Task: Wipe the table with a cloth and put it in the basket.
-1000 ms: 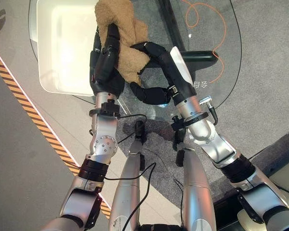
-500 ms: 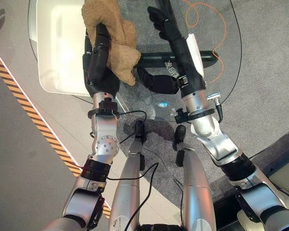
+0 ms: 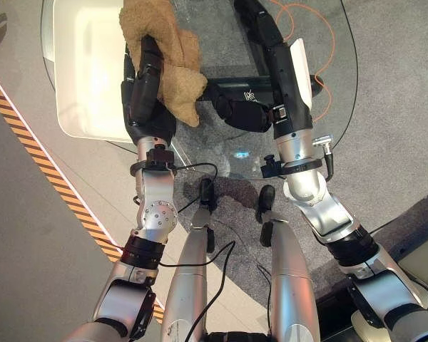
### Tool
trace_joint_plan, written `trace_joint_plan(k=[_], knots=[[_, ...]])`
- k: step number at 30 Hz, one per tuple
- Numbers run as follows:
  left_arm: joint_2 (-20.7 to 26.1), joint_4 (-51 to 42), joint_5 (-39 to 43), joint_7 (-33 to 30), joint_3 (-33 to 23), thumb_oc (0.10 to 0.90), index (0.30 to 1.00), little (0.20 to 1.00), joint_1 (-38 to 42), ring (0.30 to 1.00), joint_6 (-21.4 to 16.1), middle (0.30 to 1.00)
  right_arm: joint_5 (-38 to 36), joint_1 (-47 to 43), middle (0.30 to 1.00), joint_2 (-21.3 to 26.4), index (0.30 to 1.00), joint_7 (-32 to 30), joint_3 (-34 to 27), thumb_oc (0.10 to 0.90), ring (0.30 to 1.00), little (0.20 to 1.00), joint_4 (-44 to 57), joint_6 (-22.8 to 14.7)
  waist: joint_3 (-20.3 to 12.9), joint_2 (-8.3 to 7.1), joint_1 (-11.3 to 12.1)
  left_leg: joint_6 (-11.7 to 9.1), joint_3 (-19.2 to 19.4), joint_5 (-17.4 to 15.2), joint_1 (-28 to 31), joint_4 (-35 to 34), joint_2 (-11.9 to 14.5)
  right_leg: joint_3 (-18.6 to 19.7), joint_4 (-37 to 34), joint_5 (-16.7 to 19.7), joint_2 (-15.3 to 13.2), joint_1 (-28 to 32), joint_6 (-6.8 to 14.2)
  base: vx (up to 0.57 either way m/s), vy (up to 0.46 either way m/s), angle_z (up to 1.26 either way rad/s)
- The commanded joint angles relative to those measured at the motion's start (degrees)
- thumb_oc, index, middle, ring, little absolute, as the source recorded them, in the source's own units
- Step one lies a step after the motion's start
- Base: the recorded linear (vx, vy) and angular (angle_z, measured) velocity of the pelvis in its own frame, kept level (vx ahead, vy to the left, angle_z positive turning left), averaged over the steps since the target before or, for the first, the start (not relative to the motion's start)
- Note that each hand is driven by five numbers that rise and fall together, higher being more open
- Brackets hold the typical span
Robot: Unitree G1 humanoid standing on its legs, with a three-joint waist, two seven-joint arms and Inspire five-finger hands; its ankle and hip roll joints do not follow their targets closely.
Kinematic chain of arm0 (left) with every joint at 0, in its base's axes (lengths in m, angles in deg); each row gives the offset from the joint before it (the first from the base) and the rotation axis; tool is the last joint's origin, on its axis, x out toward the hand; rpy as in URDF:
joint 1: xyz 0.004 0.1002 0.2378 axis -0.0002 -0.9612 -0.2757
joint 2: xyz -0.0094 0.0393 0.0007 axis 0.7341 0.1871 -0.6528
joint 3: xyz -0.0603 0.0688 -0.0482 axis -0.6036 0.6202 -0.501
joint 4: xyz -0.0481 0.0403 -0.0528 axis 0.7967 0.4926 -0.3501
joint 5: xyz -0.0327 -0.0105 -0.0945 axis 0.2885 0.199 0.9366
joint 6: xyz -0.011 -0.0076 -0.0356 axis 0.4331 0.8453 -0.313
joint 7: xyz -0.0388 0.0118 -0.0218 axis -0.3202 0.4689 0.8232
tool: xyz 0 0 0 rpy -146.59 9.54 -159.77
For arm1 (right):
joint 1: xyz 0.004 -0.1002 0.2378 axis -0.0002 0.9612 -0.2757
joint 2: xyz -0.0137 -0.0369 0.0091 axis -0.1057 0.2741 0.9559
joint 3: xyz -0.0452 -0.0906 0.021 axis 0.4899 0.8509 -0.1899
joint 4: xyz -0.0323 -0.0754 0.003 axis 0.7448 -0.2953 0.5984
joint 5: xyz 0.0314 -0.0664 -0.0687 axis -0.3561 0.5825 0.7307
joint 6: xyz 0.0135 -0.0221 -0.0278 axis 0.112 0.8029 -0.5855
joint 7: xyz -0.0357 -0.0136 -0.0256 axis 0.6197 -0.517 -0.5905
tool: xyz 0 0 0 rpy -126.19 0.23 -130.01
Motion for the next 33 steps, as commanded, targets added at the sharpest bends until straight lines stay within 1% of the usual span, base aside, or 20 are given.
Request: trace_joint_plan(k=[1,6,12,18,20,21,23,25,29,33], knots=[[2.32,-8.99,-6.76,3.23,-4.07,0.1,0.3,0.2,4.69,0.3,-6.89,0.3,3.86,-4.66,0.9,-1.8,0.9,-6.4,-5.34,0.8,0.9,0.9,7.26,-6.12,-1.66,-0.66,0.21,2.17,4.12,-7.28,2.08,3.73,-4.03,-1.12,-5.84,0.59,4.34,2.97,1.34,0.0,0.0,0.0],[3.12,-8.31,-7.39,3.92,-4.97,0.1,0.3,0.2,3.84,0.3,-7.89,0.3,5.7,-2.12,0.9,-0.45,0.9,-11.74,-8.55,0.8,0.9,0.9,3.3,-6.11,-1.66,-0.72,-0.22,2.32,4.14,-7.49,2.31,3.67,-3.95,-0.87,-5.89,0.73,4.39,3.02,1.46,0.0,0.0,0.0],[4.49,-6.55,-7.62,4.68,-6.74,0.1,0.3,0.2,3.2,0.3,-9.63,0.3,5.45,0.29,0.9,1.61,0.9,-17.46,-11.88,0.8,0.9,0.9,-3.67,-6.13,-1.66,-0.81,-0.51,2.32,4.1,-7.81,2.51,3.79,-3.78,-0.64,-5.81,0.84,4.4,3.07,1.64,0.0,0.0,0.0],[6.35,-3.43,-7.53,4.73,-8.98,0.1,0.3,0.2,3.57,0.3,-12.37,0.3,0.75,1.23,0.9,4.44,0.9,-22.19,-15.01,0.8,0.9,0.9,-12.74,-6.0,-1.66,-0.7,-0.57,2.14,4.03,-8.11,2.95,3.68,-3.56,-0.42,-5.94,0.7,4.46,3.51,1.67,0.0,0.001,-0.02],[6.93,-2.97,-7.96,4.3,-9.42,0.1,0.3,0.2,3.69,0.3,-12.89,0.3,-0.16,1.36,0.9,4.97,0.9,-23.38,-15.45,0.8,0.9,0.9,-14.39,-5.62,-1.66,-0.66,-0.54,2.09,4.03,-8.12,3.06,3.62,-3.52,-0.39,-5.97,0.7,4.47,3.61,1.67,-0.01,0.005,-0.05],[7.78,-2.02,-7.95,3.72,-9.93,0.1,0.3,0.2,3.99,0.3,-13.54,0.3,-2.36,1.72,0.9,5.64,0.9,-24.45,-16.13,0.8,0.9,0.9,-17.17,-5.94,-1.66,-0.61,-0.55,2.01,4.03,-8.14,3.11,3.59,-3.38,-0.35,-5.98,0.66,4.43,3.7,1.67,-0.01,0.008,-0.04],[8.28,-0.99,-8.22,3.44,-10.27,0.1,0.3,0.2,4.25,0.3,-14.3,0.3,-3.12,1.86,0.9,5.98,0.9,-25.24,-16.56,0.8,0.9,0.9,-19.52,-6.5,-1.66,-0.55,-0.56,1.97,4.01,-8.2,3.05,3.66,-3.34,-0.3,-5.88,0.58,4.45,3.66,1.67,0.0,0.008,-0.04],[9.2,0.47,-9.23,2.44,-10.73,0.1,0.3,0.2,4.88,0.3,-15.35,0.3,-5.58,2.02,0.9,6.59,0.9,-26.05,-17.05,0.8,0.9,0.9,-23.26,-7.22,-1.66,-0.46,-0.58,1.93,3.99,-8.28,3.01,3.71,-3.27,-0.25,-5.86,0.52,4.45,3.63,1.64,-0.01,0.009,-0.07],[10.98,2.88,-9.99,0.89,-11.59,0.1,0.3,0.2,6.21,0.3,-16.61,0.3,-8.16,1.97,0.9,7.59,0.9,-27.21,-17.64,0.8,0.9,0.9,-30.31,-8.44,-1.66,-0.22,-0.51,1.84,3.93,-8.43,2.69,3.84,-3.1,-0.07,-5.82,0.37,4.41,3.38,1.58,-0.01,0.006,-0.05],[12.89,5.17,-12.0,-2.19,-11.8,0.1,0.3,0.2,8.22,0.3,-17.25,0.3,-12.14,1.63,0.9,8.53,0.9,-27.85,-17.73,0.8,0.9,0.9,-37.22,-10.49,-1.66,-0.12,-0.44,1.79,3.99,-8.52,2.2,4.1,-2.83,-0.11,-5.62,0.3,4.38,2.96,1.47,0.0,0.0,0.0]])
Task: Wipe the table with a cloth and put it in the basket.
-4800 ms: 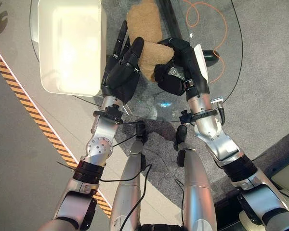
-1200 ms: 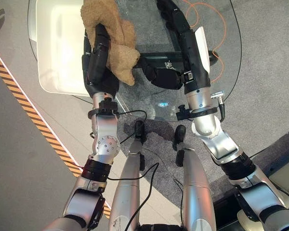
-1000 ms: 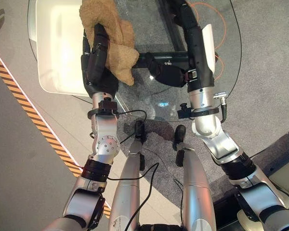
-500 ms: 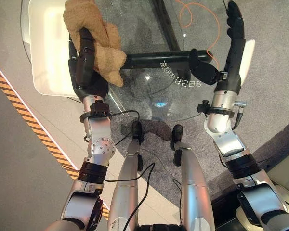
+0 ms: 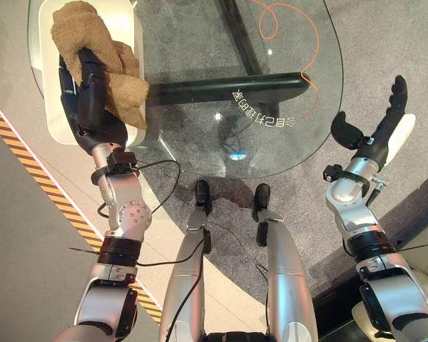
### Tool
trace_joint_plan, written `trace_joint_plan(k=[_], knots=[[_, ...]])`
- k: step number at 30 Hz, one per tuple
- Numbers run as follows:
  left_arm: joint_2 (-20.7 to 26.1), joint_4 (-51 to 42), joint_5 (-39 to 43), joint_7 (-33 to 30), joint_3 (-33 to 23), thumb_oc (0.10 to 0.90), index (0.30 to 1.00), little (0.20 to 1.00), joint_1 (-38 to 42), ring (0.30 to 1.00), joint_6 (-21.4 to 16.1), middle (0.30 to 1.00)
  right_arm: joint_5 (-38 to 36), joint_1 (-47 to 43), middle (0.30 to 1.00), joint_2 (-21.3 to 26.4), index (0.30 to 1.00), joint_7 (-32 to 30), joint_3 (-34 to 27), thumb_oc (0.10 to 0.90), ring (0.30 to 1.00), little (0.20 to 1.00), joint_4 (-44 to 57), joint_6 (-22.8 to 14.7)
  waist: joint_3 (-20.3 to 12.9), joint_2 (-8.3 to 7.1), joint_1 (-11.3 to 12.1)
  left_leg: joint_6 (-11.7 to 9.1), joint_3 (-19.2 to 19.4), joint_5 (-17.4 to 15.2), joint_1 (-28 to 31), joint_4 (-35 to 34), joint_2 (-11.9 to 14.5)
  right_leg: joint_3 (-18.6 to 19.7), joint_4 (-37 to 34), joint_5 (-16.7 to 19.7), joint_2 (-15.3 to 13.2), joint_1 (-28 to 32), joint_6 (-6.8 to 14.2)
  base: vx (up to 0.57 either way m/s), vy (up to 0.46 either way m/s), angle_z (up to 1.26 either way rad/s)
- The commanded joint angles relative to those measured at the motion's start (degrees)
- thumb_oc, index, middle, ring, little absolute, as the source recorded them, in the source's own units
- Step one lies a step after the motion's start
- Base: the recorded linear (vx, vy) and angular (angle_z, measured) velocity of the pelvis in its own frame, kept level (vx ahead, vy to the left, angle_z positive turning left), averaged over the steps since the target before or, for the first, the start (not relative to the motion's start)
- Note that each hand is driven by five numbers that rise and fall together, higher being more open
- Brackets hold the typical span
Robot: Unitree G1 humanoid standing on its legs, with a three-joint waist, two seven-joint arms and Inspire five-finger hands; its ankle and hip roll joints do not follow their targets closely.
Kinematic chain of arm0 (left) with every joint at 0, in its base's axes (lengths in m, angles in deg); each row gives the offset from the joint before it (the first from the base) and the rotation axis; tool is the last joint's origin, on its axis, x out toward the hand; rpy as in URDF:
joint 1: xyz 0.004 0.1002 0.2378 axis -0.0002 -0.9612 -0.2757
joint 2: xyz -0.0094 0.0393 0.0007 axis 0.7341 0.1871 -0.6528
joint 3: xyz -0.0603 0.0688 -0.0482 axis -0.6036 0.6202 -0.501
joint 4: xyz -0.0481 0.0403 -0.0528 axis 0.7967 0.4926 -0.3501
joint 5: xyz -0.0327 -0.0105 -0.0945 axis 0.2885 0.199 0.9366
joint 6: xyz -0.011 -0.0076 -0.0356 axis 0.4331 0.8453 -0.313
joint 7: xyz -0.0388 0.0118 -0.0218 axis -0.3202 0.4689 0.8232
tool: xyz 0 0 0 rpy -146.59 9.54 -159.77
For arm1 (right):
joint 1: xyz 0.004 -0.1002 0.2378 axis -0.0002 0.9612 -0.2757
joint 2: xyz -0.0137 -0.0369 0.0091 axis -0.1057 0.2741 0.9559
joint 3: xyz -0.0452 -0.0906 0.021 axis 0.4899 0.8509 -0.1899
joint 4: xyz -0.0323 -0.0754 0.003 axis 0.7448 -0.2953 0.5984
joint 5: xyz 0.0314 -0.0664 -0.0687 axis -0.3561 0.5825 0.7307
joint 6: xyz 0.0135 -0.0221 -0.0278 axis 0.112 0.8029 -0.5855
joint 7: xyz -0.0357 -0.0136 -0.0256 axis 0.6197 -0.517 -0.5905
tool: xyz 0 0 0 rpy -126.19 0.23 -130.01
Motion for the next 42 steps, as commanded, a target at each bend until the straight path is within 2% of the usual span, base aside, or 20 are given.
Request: trace_joint_plan(k=[1,5,9,19,28,42], knots=[[5.36,-3.61,-7.15,-0.57,-4.53,0.1,0.3,0.2,8.82,0.3,-9.16,0.3,-2.27,-2.05,0.9,5.41,0.9,-4.59,-2.06,0.8,0.9,0.9,1.07,-6.5,-1.65,0.77,0.82,1.61,2.65,-8.42,1.5,4.46,-3.53,-1.63,-4.09,-0.86,3.45,2.71,1.28,0.0,0.0,0.0],[8.16,0.07,-10.35,-5.93,-4.25,0.1,0.3,0.2,11.48,0.3,-10.4,0.3,-5.95,-2.35,0.9,6.11,0.9,-4.45,-1.37,0.8,0.9,0.9,-5.96,-8.13,-1.65,0.87,0.9,1.61,2.65,-8.55,0.96,4.67,-3.32,-1.71,-4.09,-0.98,3.45,2.37,1.09,-0.01,-0.006,-0.02],[10.49,3.07,-12.24,-10.06,-3.74,0.1,0.3,0.2,13.53,0.3,-10.75,0.3,-7.96,-2.69,0.9,6.35,0.9,-3.83,-0.52,0.8,0.9,0.9,-8.93,-8.48,-1.65,0.81,0.85,1.55,2.63,-8.67,0.59,5.0,-3.21,-1.69,-4.06,-1.07,3.46,2.17,0.98,0.0,0.0,0.0],[16.68,13.68,-15.3,-18.45,-1.44,0.1,0.3,0.2,18.88,0.3,-10.3,0.3,-13.81,-4.11,0.9,6.56,0.9,1.64,0.03,0.8,0.9,0.9,-21.03,-9.87,-1.65,0.54,0.64,1.5,2.79,-8.95,0.09,5.53,-2.69,-1.83,-4.02,-1.43,3.52,1.94,0.64,0.0,0.0,0.0],[22.35,25.73,-19.32,-27.12,2.66,0.1,0.3,0.2,23.73,0.3,-5.72,0.3,-16.81,-4.65,0.9,6.77,0.9,5.36,0.44,0.8,0.9,0.9,-29.37,-10.18,-1.65,0.36,0.04,1.55,2.88,-9.16,-0.54,6.13,-2.28,-1.62,-3.68,-1.47,3.85,1.27,0.58,0.0,0.0,0.0],[25.43,36.13,-27.43,-30.54,9.54,0.1,0.3,0.2,29.0,0.3,2.18,0.3,-17.54,-5.55,0.9,7.49,0.9,7.62,2.13,0.8,0.9,0.9,-31.92,-10.67,-1.65,-0.21,-0.95,1.23,3.39,-9.03,-1.1,6.52,-1.46,-1.12,-3.5,-1.36,4.17,0.77,0.7,0.0,0.0,0.0]])
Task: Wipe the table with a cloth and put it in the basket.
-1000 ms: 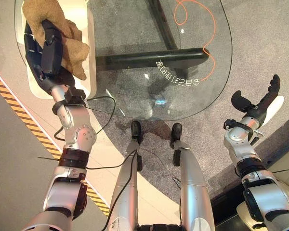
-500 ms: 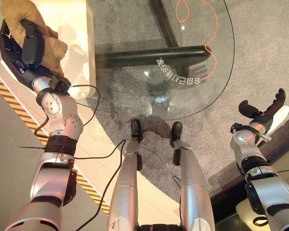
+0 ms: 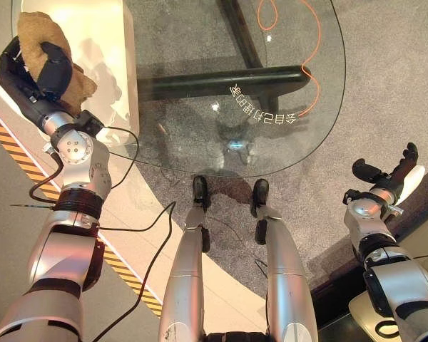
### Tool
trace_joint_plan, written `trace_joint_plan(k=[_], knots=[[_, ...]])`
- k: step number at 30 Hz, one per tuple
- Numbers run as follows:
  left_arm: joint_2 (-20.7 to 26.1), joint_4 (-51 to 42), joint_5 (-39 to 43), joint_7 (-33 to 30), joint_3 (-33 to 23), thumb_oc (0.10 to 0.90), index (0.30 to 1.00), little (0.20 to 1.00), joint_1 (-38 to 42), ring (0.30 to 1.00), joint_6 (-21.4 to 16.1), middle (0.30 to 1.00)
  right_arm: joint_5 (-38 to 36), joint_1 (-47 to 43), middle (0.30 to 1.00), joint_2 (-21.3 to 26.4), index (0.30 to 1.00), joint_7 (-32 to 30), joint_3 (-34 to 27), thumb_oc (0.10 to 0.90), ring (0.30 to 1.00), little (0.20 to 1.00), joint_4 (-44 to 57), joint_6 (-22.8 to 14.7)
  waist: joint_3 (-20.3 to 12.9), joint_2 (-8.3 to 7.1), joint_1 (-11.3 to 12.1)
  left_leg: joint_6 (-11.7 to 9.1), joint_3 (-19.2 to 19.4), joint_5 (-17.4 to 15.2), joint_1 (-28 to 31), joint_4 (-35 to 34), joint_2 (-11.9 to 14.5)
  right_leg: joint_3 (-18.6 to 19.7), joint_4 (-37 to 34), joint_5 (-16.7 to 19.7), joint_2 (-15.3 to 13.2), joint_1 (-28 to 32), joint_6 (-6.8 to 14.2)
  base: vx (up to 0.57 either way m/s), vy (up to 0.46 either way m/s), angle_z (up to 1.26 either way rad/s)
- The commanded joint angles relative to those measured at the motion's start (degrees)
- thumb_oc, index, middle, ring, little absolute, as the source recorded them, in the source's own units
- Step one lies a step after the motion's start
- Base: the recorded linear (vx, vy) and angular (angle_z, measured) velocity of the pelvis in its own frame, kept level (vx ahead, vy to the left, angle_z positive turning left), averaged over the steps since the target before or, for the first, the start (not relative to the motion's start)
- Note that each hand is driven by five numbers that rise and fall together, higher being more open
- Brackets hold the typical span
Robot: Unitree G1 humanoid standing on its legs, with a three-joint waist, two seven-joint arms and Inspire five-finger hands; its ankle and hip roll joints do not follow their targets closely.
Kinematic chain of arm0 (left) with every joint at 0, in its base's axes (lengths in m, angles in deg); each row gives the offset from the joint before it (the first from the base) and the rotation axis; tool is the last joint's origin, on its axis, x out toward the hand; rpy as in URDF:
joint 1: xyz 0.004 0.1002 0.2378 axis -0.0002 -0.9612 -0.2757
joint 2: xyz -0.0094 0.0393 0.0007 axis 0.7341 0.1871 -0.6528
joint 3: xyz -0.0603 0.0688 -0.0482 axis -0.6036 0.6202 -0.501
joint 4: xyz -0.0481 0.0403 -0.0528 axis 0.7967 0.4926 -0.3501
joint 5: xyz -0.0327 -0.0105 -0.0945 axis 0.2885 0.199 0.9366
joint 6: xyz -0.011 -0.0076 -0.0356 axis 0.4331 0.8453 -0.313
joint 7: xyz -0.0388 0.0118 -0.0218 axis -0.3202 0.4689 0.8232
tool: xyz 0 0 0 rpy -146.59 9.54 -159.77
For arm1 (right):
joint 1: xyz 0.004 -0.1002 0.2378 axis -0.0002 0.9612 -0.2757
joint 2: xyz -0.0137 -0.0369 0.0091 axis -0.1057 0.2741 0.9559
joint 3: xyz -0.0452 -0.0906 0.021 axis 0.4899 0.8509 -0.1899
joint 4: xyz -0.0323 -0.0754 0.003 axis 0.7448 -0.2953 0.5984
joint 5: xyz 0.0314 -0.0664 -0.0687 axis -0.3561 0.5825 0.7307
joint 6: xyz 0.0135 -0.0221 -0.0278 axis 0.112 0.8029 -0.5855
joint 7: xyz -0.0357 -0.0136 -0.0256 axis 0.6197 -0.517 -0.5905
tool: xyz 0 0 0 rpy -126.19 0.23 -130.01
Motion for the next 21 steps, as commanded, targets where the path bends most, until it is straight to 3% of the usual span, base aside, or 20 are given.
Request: trace_joint_plan(k=[1,9,15,21], knots=[[8.25,0.69,-6.75,-2.82,-1.86,0.1,0.3,0.2,8.19,0.3,-2.73,0.3,-1.29,0.32,0.9,5.45,0.9,-0.88,0.94,0.8,0.9,0.9,-0.92,-2.9,-1.66,-0.21,0.05,1.28,3.41,-9.06,1.54,6.96,-1.87,-0.92,-2.73,-1.52,3.89,3.06,0.93,0.0,0.0,0.0],[9.13,3.55,-9.69,-2.9,1.6,0.1,0.3,0.2,11.61,0.3,2.63,0.3,-0.88,-0.58,0.9,5.51,0.9,-0.75,1.64,0.8,0.9,0.9,-1.48,-2.8,-1.66,-0.32,-0.34,1.13,3.57,-8.86,1.11,6.83,-1.73,-0.71,-3.11,-1.09,3.95,2.66,1.13,0.0,0.0,0.0],[9.76,7.27,-13.04,-4.04,4.03,0.1,0.3,0.2,14.48,0.3,8.75,0.3,-1.07,-1.4,0.9,5.81,0.9,-0.63,2.21,0.8,0.9,0.9,-2.07,-2.69,-1.66,-0.62,-0.85,1.03,3.74,-8.87,0.7,7.02,-1.56,-0.49,-3.28,-0.82,4.05,2.25,1.26,0.0,0.0,0.0],[9.95,9.84,-11.57,-4.37,4.86,0.1,0.3,0.2,15.96,0.3,12.65,0.3,-1.2,-2.03,0.9,5.83,0.9,-0.43,2.58,0.8,0.9,0.9,-1.97,-2.43,-1.66,-0.95,-1.03,0.9,3.65,-8.73,0.62,6.96,-1.56,-0.54,-3.68,-0.5,4.02,2.28,1.4,0.0,0.0,0.0]])
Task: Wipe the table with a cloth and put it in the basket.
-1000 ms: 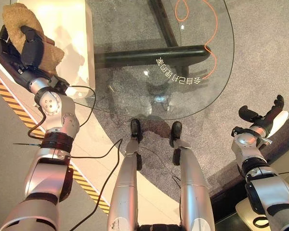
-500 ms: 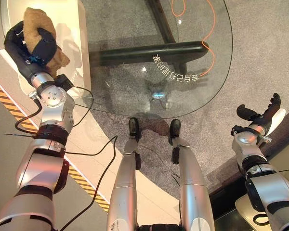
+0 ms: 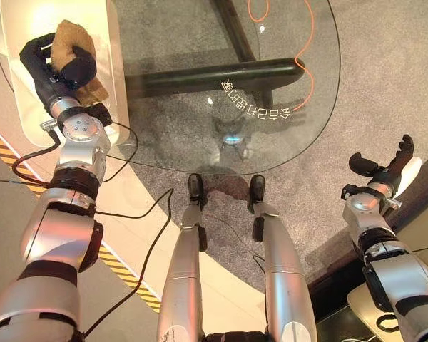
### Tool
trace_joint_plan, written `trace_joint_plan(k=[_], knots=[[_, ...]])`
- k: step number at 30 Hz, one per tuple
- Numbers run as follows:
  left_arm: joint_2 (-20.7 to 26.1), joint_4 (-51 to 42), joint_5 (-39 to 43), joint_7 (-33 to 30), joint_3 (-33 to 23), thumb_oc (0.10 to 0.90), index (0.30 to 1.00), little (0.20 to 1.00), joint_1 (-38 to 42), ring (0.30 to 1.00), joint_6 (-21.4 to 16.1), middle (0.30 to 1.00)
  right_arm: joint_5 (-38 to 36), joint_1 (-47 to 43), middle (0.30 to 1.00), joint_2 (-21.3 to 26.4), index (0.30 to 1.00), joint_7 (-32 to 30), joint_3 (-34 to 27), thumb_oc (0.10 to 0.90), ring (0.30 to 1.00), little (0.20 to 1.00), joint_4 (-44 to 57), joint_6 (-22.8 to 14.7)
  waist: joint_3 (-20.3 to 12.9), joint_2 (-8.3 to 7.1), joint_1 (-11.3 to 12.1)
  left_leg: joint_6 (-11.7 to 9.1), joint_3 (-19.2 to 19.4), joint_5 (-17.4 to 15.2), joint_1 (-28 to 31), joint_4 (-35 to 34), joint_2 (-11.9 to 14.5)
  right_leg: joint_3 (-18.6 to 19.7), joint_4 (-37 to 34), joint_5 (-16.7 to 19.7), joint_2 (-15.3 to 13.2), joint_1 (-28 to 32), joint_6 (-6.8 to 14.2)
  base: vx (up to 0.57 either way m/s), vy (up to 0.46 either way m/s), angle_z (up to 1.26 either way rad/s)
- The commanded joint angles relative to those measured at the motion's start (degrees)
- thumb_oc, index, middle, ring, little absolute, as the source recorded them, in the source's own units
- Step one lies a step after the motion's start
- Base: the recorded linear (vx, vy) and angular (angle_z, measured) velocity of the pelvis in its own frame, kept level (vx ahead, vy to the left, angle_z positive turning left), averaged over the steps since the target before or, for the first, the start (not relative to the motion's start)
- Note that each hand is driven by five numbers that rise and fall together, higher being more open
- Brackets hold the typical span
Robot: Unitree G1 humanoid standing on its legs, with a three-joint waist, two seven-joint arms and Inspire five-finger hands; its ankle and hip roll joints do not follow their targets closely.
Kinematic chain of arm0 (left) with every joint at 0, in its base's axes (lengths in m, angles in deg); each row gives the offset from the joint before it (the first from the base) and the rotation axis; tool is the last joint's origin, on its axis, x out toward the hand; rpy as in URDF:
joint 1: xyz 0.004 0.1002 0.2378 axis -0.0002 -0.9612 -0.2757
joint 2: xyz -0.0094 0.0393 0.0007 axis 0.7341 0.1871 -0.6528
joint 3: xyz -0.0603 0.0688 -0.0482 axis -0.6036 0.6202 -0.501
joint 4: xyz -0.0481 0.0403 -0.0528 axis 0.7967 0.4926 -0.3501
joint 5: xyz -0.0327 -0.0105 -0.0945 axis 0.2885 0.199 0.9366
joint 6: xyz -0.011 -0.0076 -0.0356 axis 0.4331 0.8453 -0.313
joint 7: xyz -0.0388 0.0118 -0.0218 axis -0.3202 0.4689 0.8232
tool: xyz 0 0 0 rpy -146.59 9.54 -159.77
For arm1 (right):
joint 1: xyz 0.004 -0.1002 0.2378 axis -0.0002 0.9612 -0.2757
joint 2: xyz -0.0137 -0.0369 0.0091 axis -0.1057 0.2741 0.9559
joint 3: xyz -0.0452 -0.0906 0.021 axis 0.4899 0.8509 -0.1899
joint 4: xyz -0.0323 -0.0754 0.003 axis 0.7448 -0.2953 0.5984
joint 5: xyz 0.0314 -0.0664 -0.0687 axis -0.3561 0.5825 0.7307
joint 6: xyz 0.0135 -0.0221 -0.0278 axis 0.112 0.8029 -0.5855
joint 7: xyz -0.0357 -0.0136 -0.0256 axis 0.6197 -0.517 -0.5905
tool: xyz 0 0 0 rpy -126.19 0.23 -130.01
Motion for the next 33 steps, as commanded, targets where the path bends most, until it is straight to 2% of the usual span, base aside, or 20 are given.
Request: trace_joint_plan(k=[1,5,7,8,9,10,18,29,33], knots=[[9.11,1.02,-2.39,-4.16,-0.44,0.1,0.3,0.2,7.35,0.3,-2.49,0.3,-0.8,-0.05,0.9,5.48,0.9,-0.96,0.04,0.8,0.9,0.9,-0.54,-2.36,-1.66,-0.51,0.81,0.88,3.58,-8.73,1.46,6.96,-1.67,-0.48,-3.54,-0.57,3.95,3.02,1.44,0.0,0.0,0.0],[8.69,2.39,-1.73,-4.31,-0.54,0.1,0.3,0.2,7.57,0.3,-1.0,0.3,-0.65,-0.76,0.9,5.32,0.9,-0.96,0.38,0.8,0.9,0.9,-0.68,-2.23,-1.66,-0.59,0.75,0.87,3.58,-8.69,1.21,7.05,-1.64,-0.48,-3.53,-0.5,3.95,2.79,1.41,0.0,0.0,0.0],[8.51,2.97,-1.27,-3.8,-0.59,0.147,0.34,0.247,7.47,0.34,-0.45,0.34,-0.6,-0.78,0.9,5.21,0.9,-0.95,0.48,0.8,0.9,0.9,-0.82,-2.43,-1.66,-0.61,0.73,0.83,3.55,-8.64,1.14,7.01,-1.66,-0.48,-3.59,-0.46,3.97,2.72,1.41,0.0,0.0,0.0],[8.45,3.32,-0.82,-2.74,-0.65,0.24,0.42,0.34,7.41,0.42,0.22,0.42,-0.68,-0.85,0.9,5.17,0.9,-1.01,0.47,0.8,0.9,0.9,-0.83,-2.42,-1.66,-0.61,0.74,0.81,3.51,-8.6,1.1,6.94,-1.7,-0.46,-3.68,-0.43,3.98,2.68,1.43,0.0,0.0,0.0],[8.42,3.55,-0.42,-2.13,-0.58,0.687,0.804,0.787,7.46,0.804,1.02,0.804,-0.69,-0.94,0.9,5.11,0.9,-1.12,0.56,0.8,0.9,0.9,-0.86,-2.43,-1.66,-0.61,0.73,0.78,3.49,-8.57,1.04,6.94,-1.68,-0.46,-3.68,-0.41,3.97,2.62,1.44,0.0,0.0,0.0],[8.37,3.74,0.13,-2.13,-0.51,0.8,0.9,0.9,7.48,0.9,1.37,0.9,-0.66,-1.08,0.9,5.12,0.9,-1.21,0.61,0.8,0.9,0.9,-0.75,-2.26,-1.66,-0.6,0.68,0.78,3.43,-8.56,0.9,7.02,-1.67,-0.32,-3.64,-0.36,3.98,2.47,1.44,0.0,0.0,0.0],[7.88,4.35,1.12,-0.88,-0.13,0.8,0.9,0.9,7.47,0.9,1.56,0.9,-0.87,-1.63,0.9,5.24,0.9,-1.3,0.59,0.8,0.9,0.9,-0.96,-2.28,-1.66,-0.74,0.6,0.71,3.19,-8.58,0.44,7.31,-1.6,-0.12,-3.73,-0.22,3.96,2.22,1.5,0.0,0.0,0.0],[7.4,3.97,1.04,-2.15,-0.36,0.8,0.9,0.9,7.36,0.9,2.27,0.9,-1.12,-1.56,0.9,4.65,0.9,-1.36,0.44,0.8,0.9,0.9,-0.91,-2.34,-1.66,-0.77,0.65,0.83,2.86,-8.6,0.51,7.22,-1.85,-0.06,-3.96,-0.11,4.02,2.28,1.46,0.0,0.0,0.0],[7.61,3.96,1.09,-3.26,-0.7,0.8,0.9,0.9,7.02,0.9,1.49,0.9,-1.25,-1.24,0.9,4.65,0.9,-1.38,0.4,0.8,0.9,0.9,-1.01,-2.73,-1.66,-0.71,0.67,0.85,2.74,-8.64,0.52,7.35,-1.92,0.08,-3.88,-0.2,4.08,2.31,1.39,0.0,0.0,0.0]])
